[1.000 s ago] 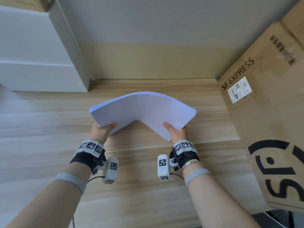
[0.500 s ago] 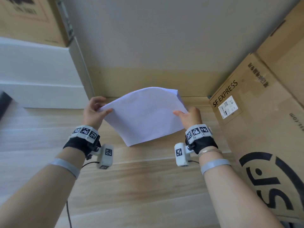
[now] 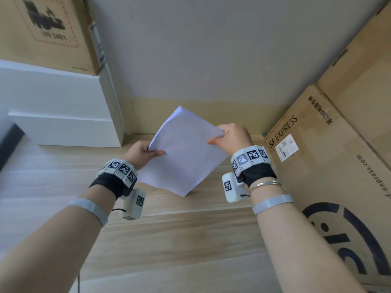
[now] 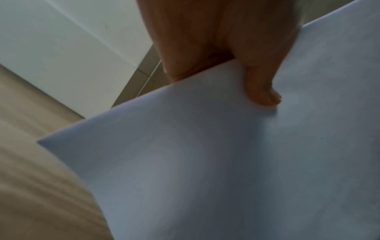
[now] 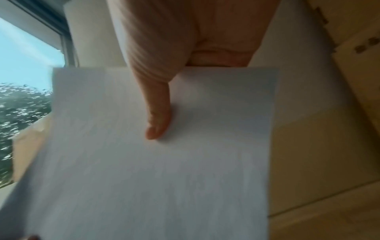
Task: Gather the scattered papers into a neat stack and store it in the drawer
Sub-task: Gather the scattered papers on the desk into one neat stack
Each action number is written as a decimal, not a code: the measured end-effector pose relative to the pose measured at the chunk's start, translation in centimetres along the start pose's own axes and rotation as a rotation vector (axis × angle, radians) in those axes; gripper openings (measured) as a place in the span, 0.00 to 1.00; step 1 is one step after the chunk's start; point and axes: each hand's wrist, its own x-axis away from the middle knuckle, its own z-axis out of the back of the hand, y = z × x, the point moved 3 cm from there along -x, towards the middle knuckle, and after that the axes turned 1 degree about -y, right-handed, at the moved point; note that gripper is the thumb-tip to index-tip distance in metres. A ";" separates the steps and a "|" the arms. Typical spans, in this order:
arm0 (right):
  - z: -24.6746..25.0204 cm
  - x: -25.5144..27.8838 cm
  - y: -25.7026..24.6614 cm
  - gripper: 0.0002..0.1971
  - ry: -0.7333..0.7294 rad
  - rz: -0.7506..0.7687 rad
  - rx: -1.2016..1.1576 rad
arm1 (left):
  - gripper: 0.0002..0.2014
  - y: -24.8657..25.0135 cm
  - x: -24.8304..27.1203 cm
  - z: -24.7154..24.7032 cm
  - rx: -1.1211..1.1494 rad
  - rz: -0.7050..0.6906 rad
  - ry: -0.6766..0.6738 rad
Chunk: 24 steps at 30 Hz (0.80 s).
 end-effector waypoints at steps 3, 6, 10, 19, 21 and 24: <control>-0.4 0.2 1.8 0.08 0.141 -0.053 -0.187 | 0.11 -1.1 0.5 -0.6 0.051 0.005 0.120; -1.4 1.3 3.2 0.11 0.243 -0.125 -0.622 | 0.09 -2.2 0.9 -1.3 0.150 0.054 0.162; -3.7 2.5 3.6 0.14 0.160 -0.209 -0.948 | 0.07 -2.6 1.3 -2.5 0.270 0.081 0.226; -8.0 3.8 3.8 0.12 -0.017 -0.376 -0.959 | 0.05 -3.8 1.9 -4.6 0.519 0.085 0.340; -8.5 4.1 4.3 0.13 -0.039 -0.371 -0.975 | 0.06 -4.3 2.2 -4.5 0.630 0.069 0.282; -10.3 5.0 4.8 0.11 -0.101 -0.428 -0.929 | 0.26 -5.6 2.5 -5.2 0.717 0.167 0.144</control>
